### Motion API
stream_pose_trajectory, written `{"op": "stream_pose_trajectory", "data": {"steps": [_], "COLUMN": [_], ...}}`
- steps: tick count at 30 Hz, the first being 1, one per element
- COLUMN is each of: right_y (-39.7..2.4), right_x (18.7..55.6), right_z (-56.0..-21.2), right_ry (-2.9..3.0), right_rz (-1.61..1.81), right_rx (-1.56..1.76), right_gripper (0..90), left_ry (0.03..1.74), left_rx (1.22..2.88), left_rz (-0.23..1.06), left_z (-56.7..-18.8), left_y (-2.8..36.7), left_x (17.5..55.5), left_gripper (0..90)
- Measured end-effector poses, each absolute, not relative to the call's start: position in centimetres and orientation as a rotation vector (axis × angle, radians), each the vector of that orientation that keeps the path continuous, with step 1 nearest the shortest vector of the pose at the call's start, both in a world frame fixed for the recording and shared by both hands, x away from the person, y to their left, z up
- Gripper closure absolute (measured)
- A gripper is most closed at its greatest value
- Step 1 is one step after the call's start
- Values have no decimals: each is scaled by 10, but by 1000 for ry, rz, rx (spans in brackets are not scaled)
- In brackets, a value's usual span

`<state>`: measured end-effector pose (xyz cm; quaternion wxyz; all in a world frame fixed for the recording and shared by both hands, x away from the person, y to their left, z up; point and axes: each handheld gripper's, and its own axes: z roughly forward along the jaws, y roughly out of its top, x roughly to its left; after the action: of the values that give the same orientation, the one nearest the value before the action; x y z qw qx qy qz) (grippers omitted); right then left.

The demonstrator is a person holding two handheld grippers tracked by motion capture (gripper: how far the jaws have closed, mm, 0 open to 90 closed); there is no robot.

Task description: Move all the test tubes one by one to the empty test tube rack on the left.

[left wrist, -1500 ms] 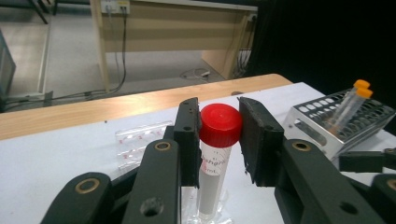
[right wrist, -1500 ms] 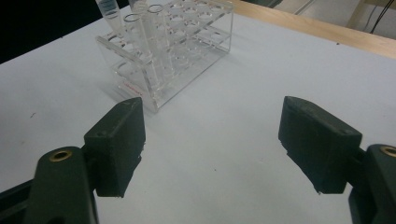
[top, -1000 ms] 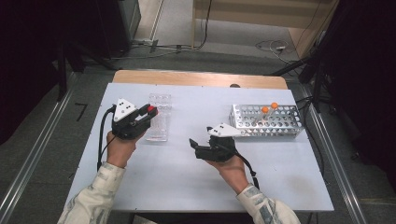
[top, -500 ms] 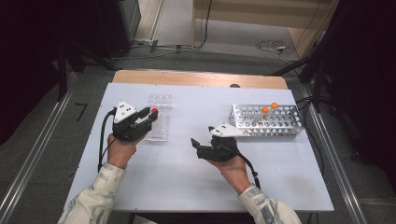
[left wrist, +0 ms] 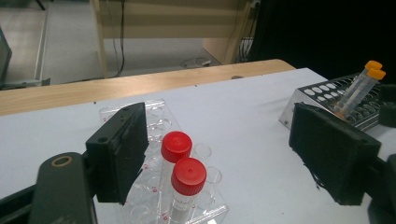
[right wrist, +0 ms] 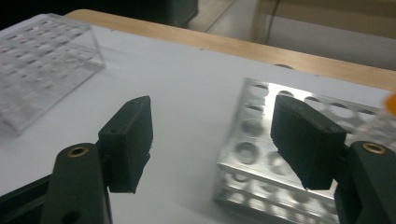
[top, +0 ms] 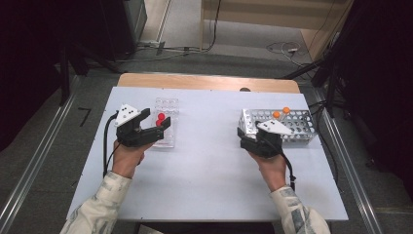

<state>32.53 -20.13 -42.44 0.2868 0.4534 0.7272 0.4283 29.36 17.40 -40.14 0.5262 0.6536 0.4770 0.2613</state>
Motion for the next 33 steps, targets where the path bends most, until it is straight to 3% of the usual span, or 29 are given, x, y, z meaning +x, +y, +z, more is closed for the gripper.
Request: {"op": "stream_pose_trajectory", "data": {"steps": [11, 15, 19, 33], "right_y": [-245, -252, -257, -257], "right_x": [335, 343, 353, 371], "right_z": [-429, -435, -440, -452], "right_ry": [1830, 1786, 1760, 1760], "right_rz": [1074, 1052, 1062, 1040], "right_rx": [1316, 1352, 1390, 1422], "right_gripper": [375, 487, 553, 656], "left_ry": [1134, 1127, 1126, 1127], "left_rx": [1564, 1569, 1577, 1585], "left_rz": [623, 616, 614, 606], "left_z": [-400, -400, -401, -402], "left_y": [172, 170, 168, 166], "left_x": [292, 292, 293, 293], "left_gripper": [191, 191, 192, 193]}}
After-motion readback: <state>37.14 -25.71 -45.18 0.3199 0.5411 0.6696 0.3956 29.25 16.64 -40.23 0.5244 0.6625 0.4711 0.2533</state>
